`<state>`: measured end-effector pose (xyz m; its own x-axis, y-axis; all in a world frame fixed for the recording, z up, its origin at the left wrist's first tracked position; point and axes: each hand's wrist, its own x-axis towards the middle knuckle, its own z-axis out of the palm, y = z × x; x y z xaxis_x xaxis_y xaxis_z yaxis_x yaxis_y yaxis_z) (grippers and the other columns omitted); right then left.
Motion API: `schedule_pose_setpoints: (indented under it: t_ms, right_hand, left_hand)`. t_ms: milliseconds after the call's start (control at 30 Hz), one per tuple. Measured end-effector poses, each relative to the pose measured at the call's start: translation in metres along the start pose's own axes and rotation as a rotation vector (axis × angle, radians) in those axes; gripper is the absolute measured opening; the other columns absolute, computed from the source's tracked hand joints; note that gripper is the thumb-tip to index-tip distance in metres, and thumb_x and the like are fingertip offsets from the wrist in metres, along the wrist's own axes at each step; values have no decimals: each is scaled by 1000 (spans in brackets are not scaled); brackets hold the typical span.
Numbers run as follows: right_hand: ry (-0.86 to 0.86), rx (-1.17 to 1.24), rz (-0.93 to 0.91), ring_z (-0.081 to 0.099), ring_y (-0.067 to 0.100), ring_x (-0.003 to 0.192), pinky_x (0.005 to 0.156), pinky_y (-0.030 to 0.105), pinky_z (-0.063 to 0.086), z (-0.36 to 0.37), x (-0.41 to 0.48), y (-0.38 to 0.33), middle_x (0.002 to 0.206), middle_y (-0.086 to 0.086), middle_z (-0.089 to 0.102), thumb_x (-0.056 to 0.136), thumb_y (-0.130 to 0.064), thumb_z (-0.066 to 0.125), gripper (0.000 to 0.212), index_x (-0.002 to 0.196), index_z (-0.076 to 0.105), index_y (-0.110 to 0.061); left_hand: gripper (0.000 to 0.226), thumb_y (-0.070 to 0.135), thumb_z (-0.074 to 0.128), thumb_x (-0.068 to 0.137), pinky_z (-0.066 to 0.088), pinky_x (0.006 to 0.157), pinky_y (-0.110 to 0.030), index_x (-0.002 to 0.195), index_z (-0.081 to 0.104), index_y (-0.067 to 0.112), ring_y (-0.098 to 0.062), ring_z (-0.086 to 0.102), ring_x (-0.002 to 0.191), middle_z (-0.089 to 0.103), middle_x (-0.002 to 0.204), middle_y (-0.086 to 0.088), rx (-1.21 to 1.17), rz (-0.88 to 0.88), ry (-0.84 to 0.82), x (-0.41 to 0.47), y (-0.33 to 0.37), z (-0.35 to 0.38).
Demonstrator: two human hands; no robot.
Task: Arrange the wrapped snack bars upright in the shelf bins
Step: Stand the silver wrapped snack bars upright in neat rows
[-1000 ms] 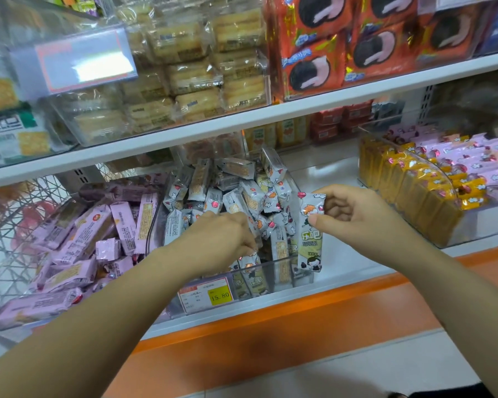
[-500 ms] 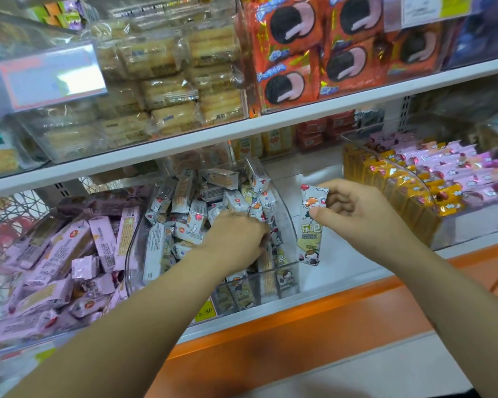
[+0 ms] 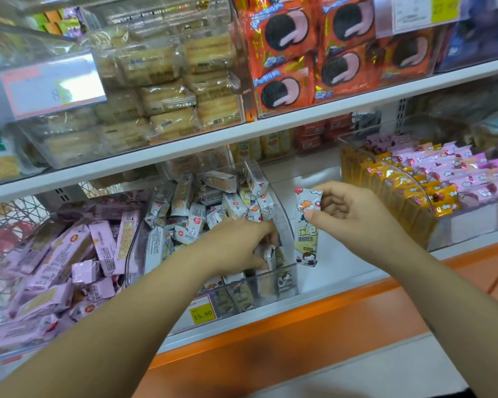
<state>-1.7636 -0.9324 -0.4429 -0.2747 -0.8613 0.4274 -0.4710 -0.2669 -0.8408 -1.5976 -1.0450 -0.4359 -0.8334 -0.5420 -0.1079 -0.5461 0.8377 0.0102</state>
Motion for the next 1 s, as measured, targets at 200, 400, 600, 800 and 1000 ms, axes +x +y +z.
schedule_pose_setpoints:
  t_ms: [200, 400, 600, 800, 1000]
  right_hand:
    - [57, 182, 47, 57, 3, 58, 55, 13, 44, -2, 1, -6, 77, -11, 64, 87, -10, 62, 17, 90, 62, -27]
    - [45, 213, 68, 59, 8, 57, 57, 19, 50, 3, 2, -9, 84, -4, 65, 89, -8, 59, 18, 98, 62, -23]
    - [-11, 236, 30, 56, 4, 55, 56, 14, 47, 9, -1, -11, 68, -16, 65, 88, -6, 60, 18, 92, 63, -23]
    - [12, 239, 38, 58, 9, 56, 56, 15, 47, 8, 0, -10, 77, -7, 65, 88, -6, 60, 20, 93, 63, -25]
    - [30, 249, 27, 61, 10, 57, 58, 18, 50, 6, 1, -8, 84, -7, 66, 88, -8, 59, 23, 96, 62, -29]
  left_hand:
    - [30, 21, 66, 86, 39, 73, -14, 107, 54, 39, 7, 49, 76, 45, 106, 21, -322, 39, 188, -35, -12, -31]
    - [11, 25, 66, 83, 38, 56, -11, 89, 57, 25, 1, 43, 50, 52, 102, 7, -653, -36, 408, -67, -16, -10]
    - [26, 26, 66, 84, 36, 52, -14, 91, 46, 40, -6, 54, 61, 58, 96, 13, -668, -136, 532, -67, -21, 1]
    - [33, 23, 72, 79, 39, 76, -2, 96, 54, 45, 26, 46, 84, 51, 105, 30, -653, -169, 509, -66, -16, 4]
    - [23, 18, 69, 83, 36, 71, -9, 91, 61, 38, 20, 50, 75, 54, 105, 21, -587, -103, 469, -60, -16, -10]
